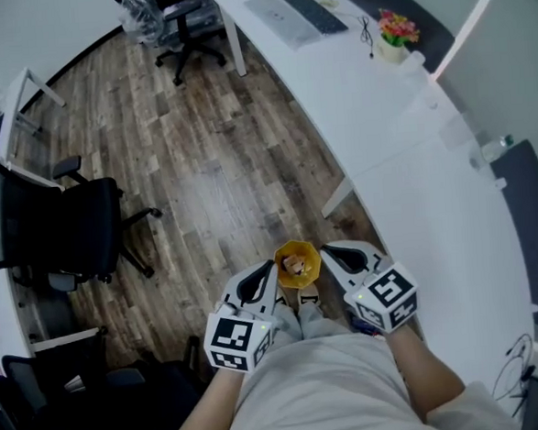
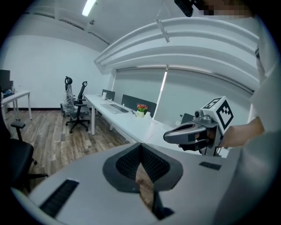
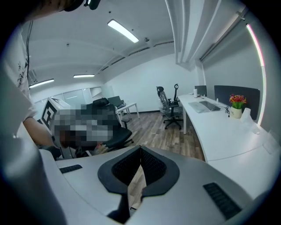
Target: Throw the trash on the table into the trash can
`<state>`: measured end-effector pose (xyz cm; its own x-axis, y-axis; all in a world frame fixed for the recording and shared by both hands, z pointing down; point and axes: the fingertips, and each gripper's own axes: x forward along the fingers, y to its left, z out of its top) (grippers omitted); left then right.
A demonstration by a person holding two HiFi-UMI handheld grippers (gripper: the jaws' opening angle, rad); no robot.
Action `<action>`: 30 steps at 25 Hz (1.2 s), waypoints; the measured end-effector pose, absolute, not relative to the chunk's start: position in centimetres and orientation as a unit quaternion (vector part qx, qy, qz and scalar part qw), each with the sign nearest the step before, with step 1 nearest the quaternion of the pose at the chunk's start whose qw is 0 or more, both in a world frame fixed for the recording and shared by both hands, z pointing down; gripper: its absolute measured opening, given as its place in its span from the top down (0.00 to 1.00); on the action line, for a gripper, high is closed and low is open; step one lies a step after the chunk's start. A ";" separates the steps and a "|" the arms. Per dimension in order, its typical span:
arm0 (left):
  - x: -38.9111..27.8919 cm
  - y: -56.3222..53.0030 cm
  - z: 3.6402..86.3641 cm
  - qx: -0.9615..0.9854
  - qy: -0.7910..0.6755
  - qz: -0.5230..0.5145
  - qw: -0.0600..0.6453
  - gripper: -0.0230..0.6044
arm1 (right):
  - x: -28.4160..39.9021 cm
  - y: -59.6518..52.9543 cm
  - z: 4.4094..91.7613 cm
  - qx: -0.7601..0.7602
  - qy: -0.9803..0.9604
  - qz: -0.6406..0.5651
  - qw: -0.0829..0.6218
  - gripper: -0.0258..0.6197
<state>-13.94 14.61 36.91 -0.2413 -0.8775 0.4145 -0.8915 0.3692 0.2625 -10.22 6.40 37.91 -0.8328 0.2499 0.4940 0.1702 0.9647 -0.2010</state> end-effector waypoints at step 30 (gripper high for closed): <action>-12.9 11.6 32.5 0.576 -0.785 0.021 0.227 0.96 | -8.4 3.6 33.6 -0.119 -0.960 0.106 0.229 0.91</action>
